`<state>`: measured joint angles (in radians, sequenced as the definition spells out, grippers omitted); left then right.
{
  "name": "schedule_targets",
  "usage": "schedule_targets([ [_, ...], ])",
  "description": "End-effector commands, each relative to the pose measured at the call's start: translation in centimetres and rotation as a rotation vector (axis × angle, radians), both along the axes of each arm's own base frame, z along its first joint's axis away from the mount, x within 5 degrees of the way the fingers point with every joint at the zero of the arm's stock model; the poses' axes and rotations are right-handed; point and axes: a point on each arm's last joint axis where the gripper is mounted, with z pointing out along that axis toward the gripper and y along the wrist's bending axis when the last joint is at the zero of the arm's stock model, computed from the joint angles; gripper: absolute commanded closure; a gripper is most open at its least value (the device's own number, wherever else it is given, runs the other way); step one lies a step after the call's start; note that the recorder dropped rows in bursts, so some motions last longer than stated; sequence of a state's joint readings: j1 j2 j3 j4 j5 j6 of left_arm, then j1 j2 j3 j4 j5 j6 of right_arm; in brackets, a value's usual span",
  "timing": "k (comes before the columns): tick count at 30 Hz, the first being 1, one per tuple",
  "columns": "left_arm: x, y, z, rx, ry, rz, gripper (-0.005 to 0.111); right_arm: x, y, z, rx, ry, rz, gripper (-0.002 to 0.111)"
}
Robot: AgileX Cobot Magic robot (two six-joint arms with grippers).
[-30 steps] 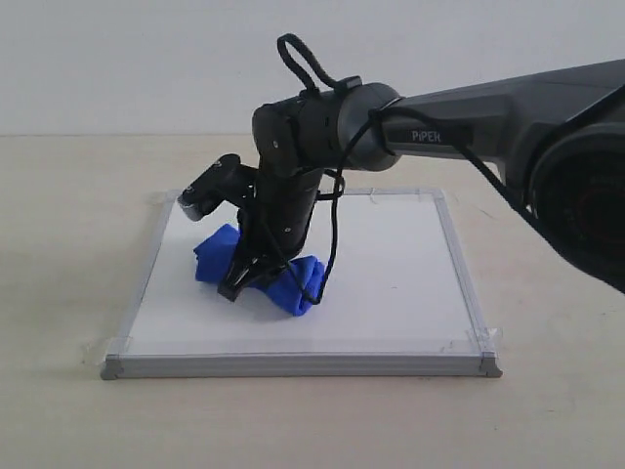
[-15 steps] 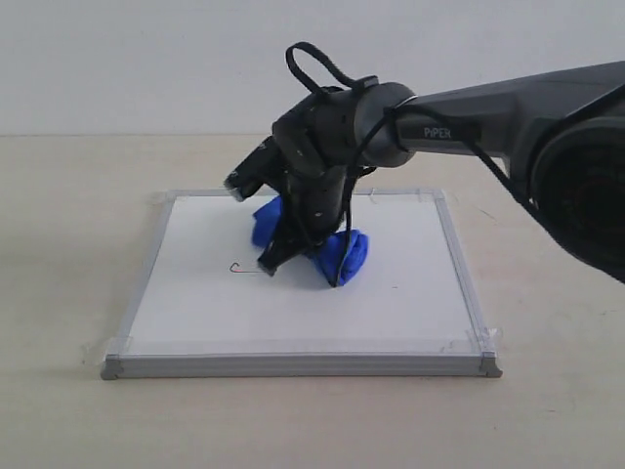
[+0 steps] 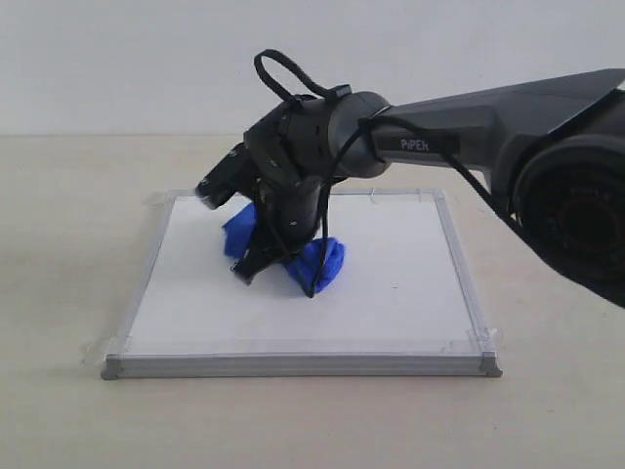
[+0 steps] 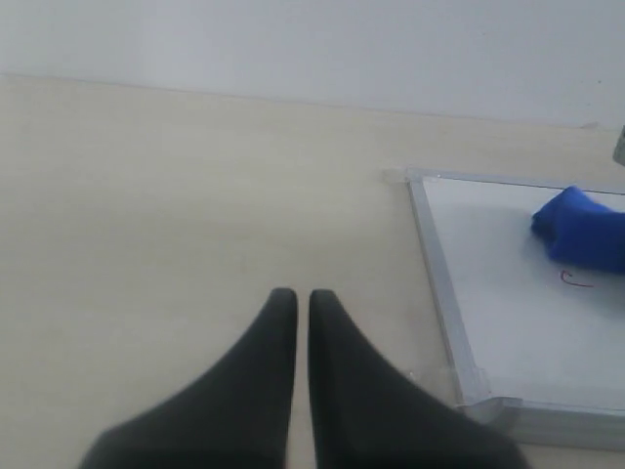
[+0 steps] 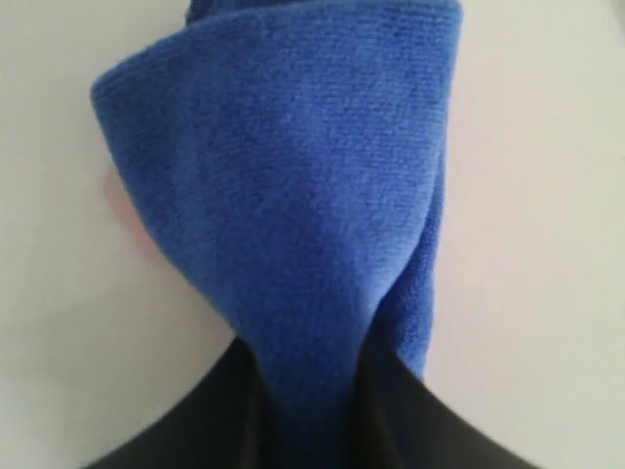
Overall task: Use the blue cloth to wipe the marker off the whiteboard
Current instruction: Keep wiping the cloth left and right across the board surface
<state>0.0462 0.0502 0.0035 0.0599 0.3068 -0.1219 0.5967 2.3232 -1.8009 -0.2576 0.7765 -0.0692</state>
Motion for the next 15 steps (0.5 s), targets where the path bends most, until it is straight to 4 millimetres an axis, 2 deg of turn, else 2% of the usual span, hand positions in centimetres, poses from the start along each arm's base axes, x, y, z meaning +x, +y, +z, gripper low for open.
schedule_targets([
  [1, 0.0, 0.0, 0.2, -0.002, -0.019, 0.0, 0.102, 1.4, -2.5, -1.2, -0.124, -0.068, -0.136, 0.108],
  [3, 0.0, 0.0, 0.2, -0.002, -0.019, 0.0, 0.102, 1.2, -1.8, -1.5, -0.108, -0.064, -0.119, 0.108],
  [5, 0.0, 0.0, 0.2, -0.002, -0.019, 0.0, 0.102, 0.4, -0.3, -1.7, -0.069, -0.038, -0.063, 0.108],
  [11, 0.0, 0.0, 0.2, -0.002, -0.019, 0.0, 0.102, -3.4, 5.6, -1.7, 0.165, 0.107, 0.248, 0.108],
  [13, 0.0, 0.0, 0.2, -0.002, -0.019, 0.0, 0.102, -3.7, 6.5, -1.3, 0.163, 0.077, 0.315, 0.108],
  [15, 0.0, 0.0, 0.2, -0.002, -0.019, 0.0, 0.102, -3.2, 6.4, -0.8, 0.149, 0.039, 0.31, 0.108],
])
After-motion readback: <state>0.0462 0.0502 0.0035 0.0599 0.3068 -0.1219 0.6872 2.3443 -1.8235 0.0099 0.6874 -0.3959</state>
